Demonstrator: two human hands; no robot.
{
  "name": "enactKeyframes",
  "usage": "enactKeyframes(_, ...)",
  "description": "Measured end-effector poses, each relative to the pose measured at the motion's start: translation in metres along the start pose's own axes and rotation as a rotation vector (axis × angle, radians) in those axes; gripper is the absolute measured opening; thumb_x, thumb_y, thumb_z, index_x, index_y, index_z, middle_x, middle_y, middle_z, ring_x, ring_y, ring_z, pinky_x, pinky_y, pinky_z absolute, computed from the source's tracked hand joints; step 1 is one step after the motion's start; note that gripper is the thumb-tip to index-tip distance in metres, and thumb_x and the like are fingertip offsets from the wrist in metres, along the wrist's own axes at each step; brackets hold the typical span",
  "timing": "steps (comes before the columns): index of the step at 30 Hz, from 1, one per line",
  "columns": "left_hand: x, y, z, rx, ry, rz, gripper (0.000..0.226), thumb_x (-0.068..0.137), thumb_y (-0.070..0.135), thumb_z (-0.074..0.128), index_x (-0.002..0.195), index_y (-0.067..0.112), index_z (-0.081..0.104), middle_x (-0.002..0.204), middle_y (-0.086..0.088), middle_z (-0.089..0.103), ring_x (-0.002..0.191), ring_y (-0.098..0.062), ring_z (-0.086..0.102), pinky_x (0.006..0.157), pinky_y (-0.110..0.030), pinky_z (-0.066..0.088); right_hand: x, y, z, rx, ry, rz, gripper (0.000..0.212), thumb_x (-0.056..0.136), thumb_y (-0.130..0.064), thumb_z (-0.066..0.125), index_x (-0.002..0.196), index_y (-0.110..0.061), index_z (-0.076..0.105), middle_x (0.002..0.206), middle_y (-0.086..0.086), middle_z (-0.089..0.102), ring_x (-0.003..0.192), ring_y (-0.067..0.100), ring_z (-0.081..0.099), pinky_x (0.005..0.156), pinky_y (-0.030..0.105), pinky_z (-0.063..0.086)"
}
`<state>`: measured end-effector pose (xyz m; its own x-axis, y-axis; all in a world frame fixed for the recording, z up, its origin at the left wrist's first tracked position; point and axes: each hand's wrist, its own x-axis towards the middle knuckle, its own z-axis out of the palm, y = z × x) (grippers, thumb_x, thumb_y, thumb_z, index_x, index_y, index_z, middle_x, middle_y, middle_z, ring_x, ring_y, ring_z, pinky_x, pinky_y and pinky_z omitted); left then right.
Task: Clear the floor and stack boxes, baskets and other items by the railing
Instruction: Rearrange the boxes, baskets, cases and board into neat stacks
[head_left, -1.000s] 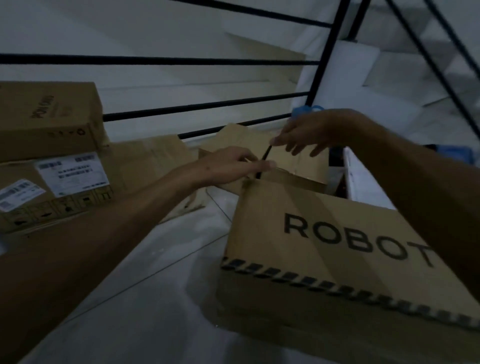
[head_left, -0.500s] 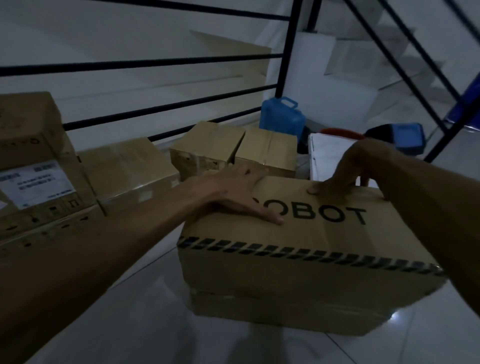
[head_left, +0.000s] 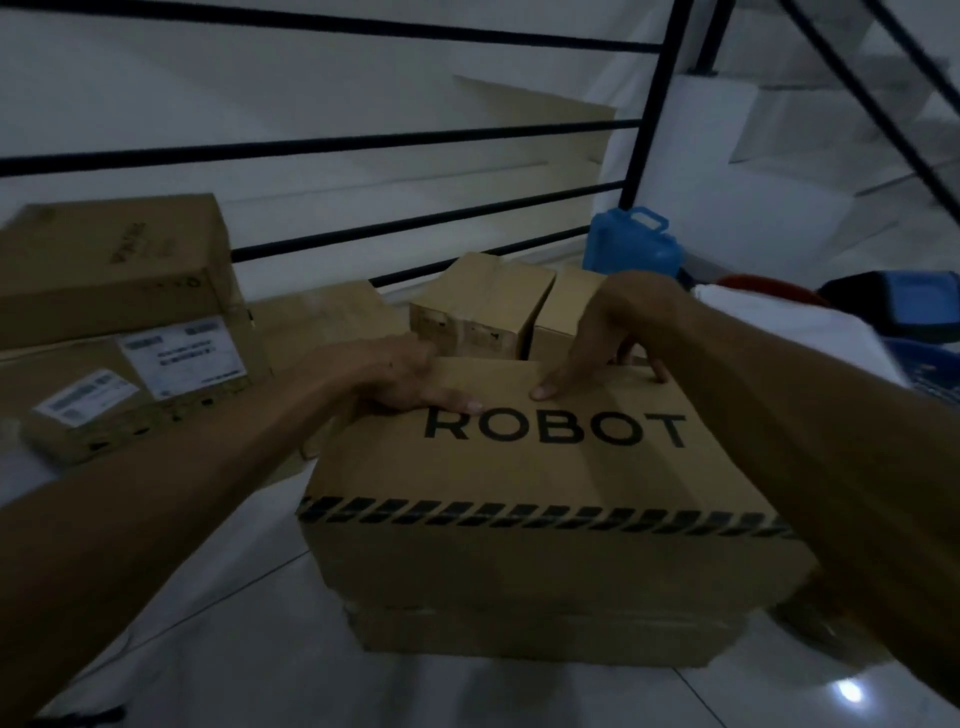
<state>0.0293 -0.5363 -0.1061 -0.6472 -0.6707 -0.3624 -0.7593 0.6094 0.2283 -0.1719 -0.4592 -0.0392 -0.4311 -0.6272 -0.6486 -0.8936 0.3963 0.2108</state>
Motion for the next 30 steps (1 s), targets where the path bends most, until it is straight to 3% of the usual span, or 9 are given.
enactKeyframes(5, -0.026, -0.053, -0.012, 0.104, 0.000, -0.195, 0.111, 0.052, 0.093, 0.044, 0.125, 0.010, 0.054, 0.117, -0.008, 0.058, 0.101, -0.025, 0.057, 0.087, -0.038, 0.047, 0.013, -0.059, -0.012, -0.049, 0.056, -0.103, 0.110, 0.061, -0.085, 0.066, 0.144, -0.016, 0.047, 0.142, 0.009, 0.052, 0.128, 0.030, 0.051, 0.067, 0.039, 0.048)
enactKeyframes(7, -0.034, -0.068, -0.017, 0.138, -0.020, -0.252, 0.117, 0.051, 0.095, 0.043, 0.128, 0.008, 0.054, 0.118, -0.009, 0.058, 0.104, -0.026, 0.056, 0.091, -0.039, 0.047, 0.015, -0.073, -0.015, -0.056, 0.092, -0.141, 0.116, 0.054, -0.088, 0.068, 0.142, -0.016, 0.049, 0.139, 0.009, 0.054, 0.125, 0.031, 0.053, 0.079, 0.042, 0.052)
enactKeyframes(10, -0.039, -0.076, -0.023, 0.145, -0.061, -0.268, 0.122, 0.050, 0.094, 0.047, 0.139, 0.011, 0.049, 0.134, -0.010, 0.055, 0.117, -0.029, 0.054, 0.101, -0.043, 0.046, 0.019, -0.077, -0.017, -0.003, 0.123, -0.191, 0.112, 0.049, -0.080, 0.080, 0.141, -0.023, 0.050, 0.139, 0.006, 0.052, 0.125, 0.031, 0.052, 0.080, 0.042, 0.053)
enactKeyframes(13, -0.040, -0.066, -0.033, 0.134, -0.080, -0.261, 0.105, 0.074, 0.080, 0.057, 0.155, 0.020, 0.028, 0.157, -0.007, 0.035, 0.140, -0.031, 0.038, 0.112, -0.045, 0.036, 0.016, -0.060, -0.018, 0.122, 0.126, -0.225, 0.091, 0.063, -0.059, 0.086, 0.142, -0.028, 0.050, 0.145, 0.001, 0.046, 0.132, 0.029, 0.045, 0.099, 0.046, 0.050)
enactKeyframes(17, -0.034, -0.031, -0.029, 0.067, -0.001, -0.021, 0.093, 0.085, 0.065, 0.062, 0.158, 0.026, 0.018, 0.163, -0.001, 0.024, 0.146, -0.025, 0.028, 0.117, -0.041, 0.028, 0.013, -0.013, -0.013, 0.118, 0.162, -0.071, 0.094, 0.077, -0.057, 0.076, 0.153, -0.019, 0.034, 0.157, 0.005, 0.032, 0.142, 0.033, 0.034, 0.110, 0.048, 0.037)
enactKeyframes(20, -0.022, 0.008, -0.005, -0.017, 0.012, 0.170, 0.106, 0.069, 0.083, 0.063, 0.156, 0.036, 0.021, 0.159, 0.006, 0.025, 0.145, -0.023, 0.029, 0.118, -0.046, 0.030, 0.026, 0.027, 0.001, 0.389, -0.004, 0.132, 0.133, 0.048, -0.061, 0.092, 0.154, -0.012, 0.026, 0.151, 0.023, 0.038, 0.131, 0.048, 0.045, 0.086, 0.060, 0.053)
enactKeyframes(22, -0.012, 0.033, 0.009, 0.033, 0.014, 0.191, 0.119, 0.061, 0.091, 0.059, 0.157, 0.038, 0.014, 0.163, 0.007, 0.016, 0.148, -0.024, 0.020, 0.119, -0.053, 0.023, 0.036, 0.040, 0.012, 0.584, -0.133, 0.148, 0.139, 0.031, -0.060, 0.096, 0.146, -0.011, 0.038, 0.136, 0.027, 0.051, 0.116, 0.050, 0.057, 0.081, 0.062, 0.057)
enactKeyframes(25, -0.002, 0.059, 0.016, 0.051, 0.048, 0.229, 0.121, 0.057, 0.094, 0.057, 0.156, 0.040, 0.014, 0.162, 0.005, 0.017, 0.147, -0.028, 0.019, 0.118, -0.058, 0.021, 0.044, 0.042, 0.017, 0.631, -0.135, 0.056, 0.126, 0.036, -0.071, 0.087, 0.137, -0.007, 0.049, 0.127, 0.022, 0.060, 0.110, 0.041, 0.064, 0.085, 0.056, 0.058)
enactKeyframes(30, 0.001, 0.061, 0.002, 0.061, 0.017, 0.140, 0.116, 0.059, 0.090, 0.062, 0.152, 0.029, 0.028, 0.154, -0.003, 0.033, 0.139, -0.029, 0.034, 0.111, -0.048, 0.032, 0.045, 0.012, 0.012, 0.587, -0.054, -0.101, 0.110, 0.055, -0.077, 0.070, 0.138, -0.007, 0.050, 0.130, 0.014, 0.057, 0.099, 0.028, 0.062, 0.066, 0.037, 0.060)
